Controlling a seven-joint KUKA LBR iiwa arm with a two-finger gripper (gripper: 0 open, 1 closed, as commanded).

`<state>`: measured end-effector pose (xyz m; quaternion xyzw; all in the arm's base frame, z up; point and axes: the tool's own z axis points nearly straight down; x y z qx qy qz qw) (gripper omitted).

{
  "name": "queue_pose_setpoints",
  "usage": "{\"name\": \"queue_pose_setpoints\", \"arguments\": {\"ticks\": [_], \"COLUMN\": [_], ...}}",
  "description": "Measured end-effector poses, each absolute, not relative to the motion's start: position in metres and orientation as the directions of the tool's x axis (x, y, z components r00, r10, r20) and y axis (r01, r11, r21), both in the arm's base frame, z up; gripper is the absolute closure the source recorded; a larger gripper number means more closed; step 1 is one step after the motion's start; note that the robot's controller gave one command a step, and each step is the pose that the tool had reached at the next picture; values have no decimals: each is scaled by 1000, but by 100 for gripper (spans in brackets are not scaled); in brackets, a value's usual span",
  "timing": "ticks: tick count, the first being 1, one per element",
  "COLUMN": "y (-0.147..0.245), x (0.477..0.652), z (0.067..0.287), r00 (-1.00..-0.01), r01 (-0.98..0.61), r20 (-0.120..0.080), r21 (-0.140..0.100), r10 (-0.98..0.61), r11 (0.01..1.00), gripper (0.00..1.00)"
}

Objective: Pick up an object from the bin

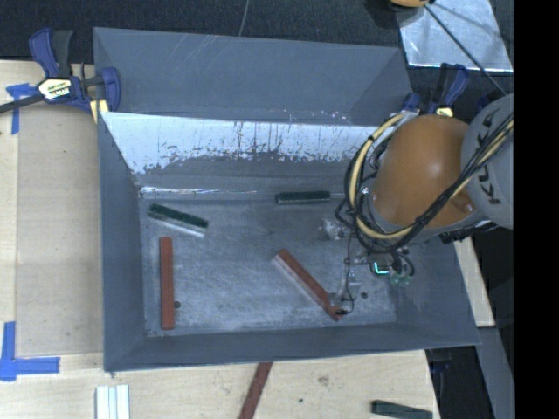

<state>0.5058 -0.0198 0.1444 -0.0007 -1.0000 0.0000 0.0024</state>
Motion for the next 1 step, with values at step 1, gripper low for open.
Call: {"name": "queue_pose_setpoints", "arguments": {"ticks": [1], "y": [-20], "x": [508], "z": [148], "r00": [-1000], "r01": [1], "r20": [-3], "r21": [0], "r10": [1], "r11": [1000], "gripper": [0]}}
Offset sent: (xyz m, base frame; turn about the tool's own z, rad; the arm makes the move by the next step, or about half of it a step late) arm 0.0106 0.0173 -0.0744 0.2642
